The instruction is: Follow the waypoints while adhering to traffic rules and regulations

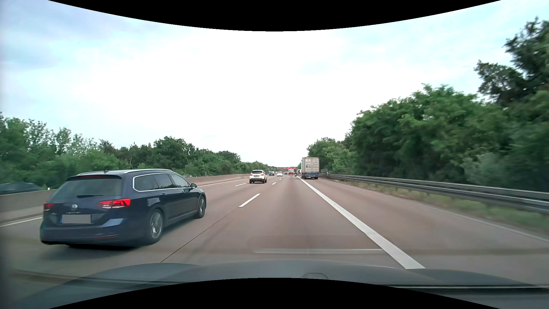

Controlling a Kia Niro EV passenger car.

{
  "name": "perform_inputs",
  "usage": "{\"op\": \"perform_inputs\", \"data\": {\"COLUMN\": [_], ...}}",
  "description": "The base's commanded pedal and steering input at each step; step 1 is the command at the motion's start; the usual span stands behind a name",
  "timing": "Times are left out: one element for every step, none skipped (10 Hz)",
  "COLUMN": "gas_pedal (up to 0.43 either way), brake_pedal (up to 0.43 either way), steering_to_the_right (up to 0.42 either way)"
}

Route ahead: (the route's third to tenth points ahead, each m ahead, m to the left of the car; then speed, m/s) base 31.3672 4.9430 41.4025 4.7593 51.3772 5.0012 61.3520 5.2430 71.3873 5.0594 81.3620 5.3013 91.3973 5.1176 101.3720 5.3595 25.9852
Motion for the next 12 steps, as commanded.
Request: {"op": "perform_inputs", "data": {"gas_pedal": [0.169, 0.169, 0.169, 0.169, 0.169, 0.169, 0.169, 0.169, 0.169, 0.169, 0.169, 0.169], "brake_pedal": [0.000, 0.000, 0.000, 0.000, 0.000, 0.000, 0.000, 0.000, 0.000, 0.000, 0.000, 0.000], "steering_to_the_right": [-0.004, -0.005, -0.004, -0.004, -0.004, -0.004, -0.004, -0.005, -0.004, -0.005, -0.005, -0.005]}}
